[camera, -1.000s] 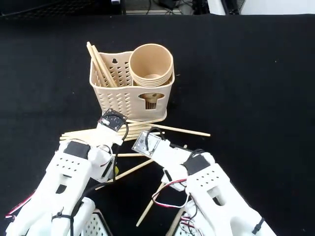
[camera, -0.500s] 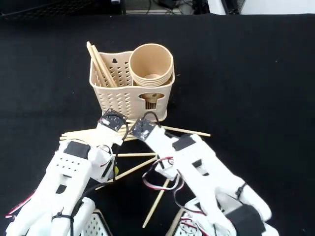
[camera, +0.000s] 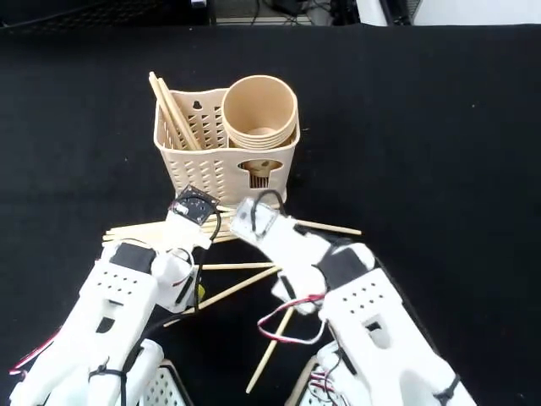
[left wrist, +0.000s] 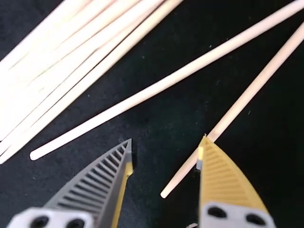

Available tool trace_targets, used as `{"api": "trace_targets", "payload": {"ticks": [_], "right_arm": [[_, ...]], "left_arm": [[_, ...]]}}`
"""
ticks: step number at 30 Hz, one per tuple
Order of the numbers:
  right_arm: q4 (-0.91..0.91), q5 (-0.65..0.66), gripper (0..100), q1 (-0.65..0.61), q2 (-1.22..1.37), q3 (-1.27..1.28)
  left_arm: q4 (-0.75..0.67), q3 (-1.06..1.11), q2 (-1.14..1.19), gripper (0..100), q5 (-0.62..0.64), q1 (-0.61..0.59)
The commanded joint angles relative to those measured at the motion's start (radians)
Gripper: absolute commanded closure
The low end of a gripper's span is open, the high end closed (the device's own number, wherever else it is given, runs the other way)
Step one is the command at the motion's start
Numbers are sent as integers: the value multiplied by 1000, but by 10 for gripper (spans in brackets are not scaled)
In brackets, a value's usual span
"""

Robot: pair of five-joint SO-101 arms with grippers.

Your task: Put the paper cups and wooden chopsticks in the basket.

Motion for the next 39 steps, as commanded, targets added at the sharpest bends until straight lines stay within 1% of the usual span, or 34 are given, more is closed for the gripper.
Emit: {"api": "trace_targets", "payload": {"ticks": [1,5,7,11,15,21,23,27,33,37,39], "right_arm": [[32,41,985,52,5,10],[28,112,985,86,171,-10],[-17,132,985,84,280,-16],[-126,132,986,78,447,-19],[-244,120,986,78,536,-15],[-272,-11,985,75,501,-79],[-269,-34,985,52,483,-91],[-275,-100,985,-52,473,-91],[-341,-203,985,-170,466,-93],[-359,-245,985,-229,466,-93],[-353,-245,985,-255,466,-93]], "left_arm": [[-6,-45,-20,770,11,8],[-3,-45,-20,770,11,7],[-3,-45,-20,770,11,7],[0,-45,-20,770,11,5],[-2,-45,-20,770,11,5],[-6,-44,-20,770,11,5],[-6,-45,-20,770,11,5],[-6,-45,-20,770,11,5],[-6,-44,-20,770,11,5],[-6,-42,-20,770,11,5],[-6,-42,-20,770,11,5]]}}
